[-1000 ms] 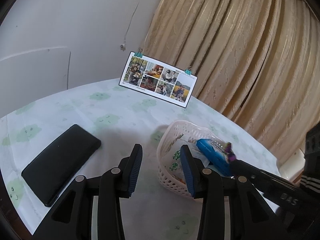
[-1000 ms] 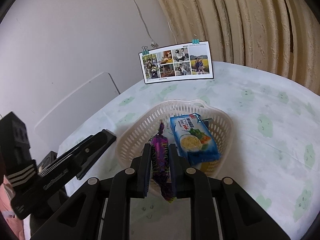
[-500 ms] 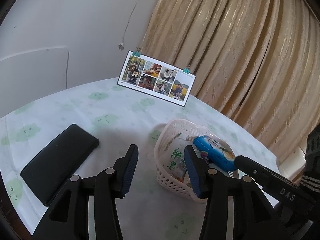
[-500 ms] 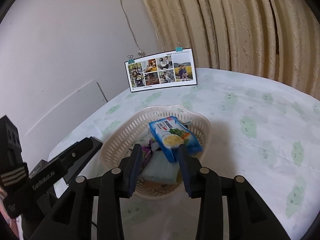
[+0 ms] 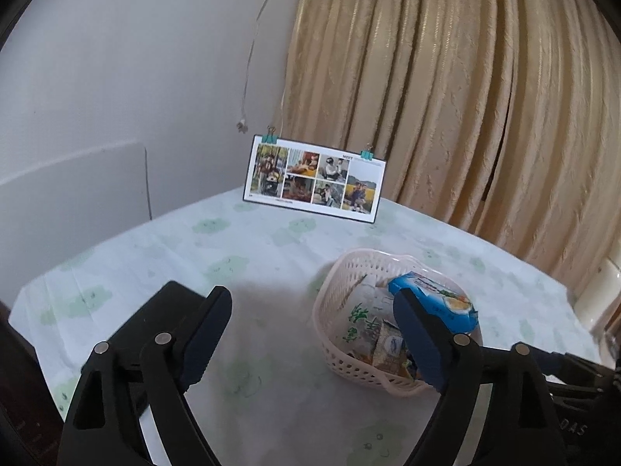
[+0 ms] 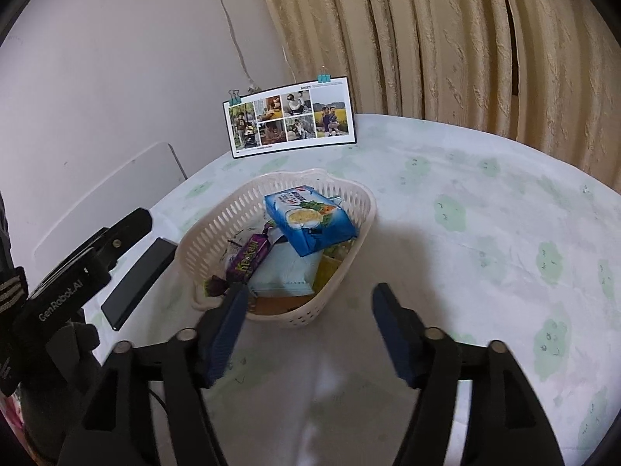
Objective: Organize snacks
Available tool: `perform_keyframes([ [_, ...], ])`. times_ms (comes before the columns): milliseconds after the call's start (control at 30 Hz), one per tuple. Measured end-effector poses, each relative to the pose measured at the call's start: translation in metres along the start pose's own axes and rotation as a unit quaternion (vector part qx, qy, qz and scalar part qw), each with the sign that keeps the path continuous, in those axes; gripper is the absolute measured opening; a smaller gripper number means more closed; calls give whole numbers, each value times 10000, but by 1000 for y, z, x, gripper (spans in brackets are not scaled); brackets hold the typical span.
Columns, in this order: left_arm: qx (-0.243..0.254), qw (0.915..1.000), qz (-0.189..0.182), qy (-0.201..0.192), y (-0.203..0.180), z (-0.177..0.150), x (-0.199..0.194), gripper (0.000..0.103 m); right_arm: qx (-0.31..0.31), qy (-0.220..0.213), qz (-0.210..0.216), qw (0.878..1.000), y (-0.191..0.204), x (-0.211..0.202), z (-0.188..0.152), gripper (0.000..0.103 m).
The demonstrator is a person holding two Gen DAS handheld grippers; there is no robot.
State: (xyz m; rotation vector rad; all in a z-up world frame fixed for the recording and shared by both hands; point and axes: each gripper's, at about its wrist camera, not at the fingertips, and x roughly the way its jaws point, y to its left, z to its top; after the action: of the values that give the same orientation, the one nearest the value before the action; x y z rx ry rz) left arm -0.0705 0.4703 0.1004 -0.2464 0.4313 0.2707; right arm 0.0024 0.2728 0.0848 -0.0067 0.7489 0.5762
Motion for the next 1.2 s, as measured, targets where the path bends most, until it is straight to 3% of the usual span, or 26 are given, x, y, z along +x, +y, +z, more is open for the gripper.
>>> perform_keyframes([
  [133, 79, 10000, -32, -34, -3, 1, -3, 88, -113, -57, -14, 9999, 7, -7, -2, 73],
  [200, 94, 9999, -1, -62, -4, 1, -4, 88, -143, -76, -21, 9999, 8, -10, -2, 80],
  [633, 344, 9981, 309, -396, -10, 4, -16, 89, -221, -158, -196, 9994, 14, -19, -4, 85],
  [867, 528, 9969, 311, -500, -16, 3, -20, 93, -90, -212, -532, 9983, 9, -21, -2, 101],
  [1200, 702, 9949, 413, -593, -21, 2, -19, 93, -99, -209, -777, 9967, 8, -22, -1, 102],
])
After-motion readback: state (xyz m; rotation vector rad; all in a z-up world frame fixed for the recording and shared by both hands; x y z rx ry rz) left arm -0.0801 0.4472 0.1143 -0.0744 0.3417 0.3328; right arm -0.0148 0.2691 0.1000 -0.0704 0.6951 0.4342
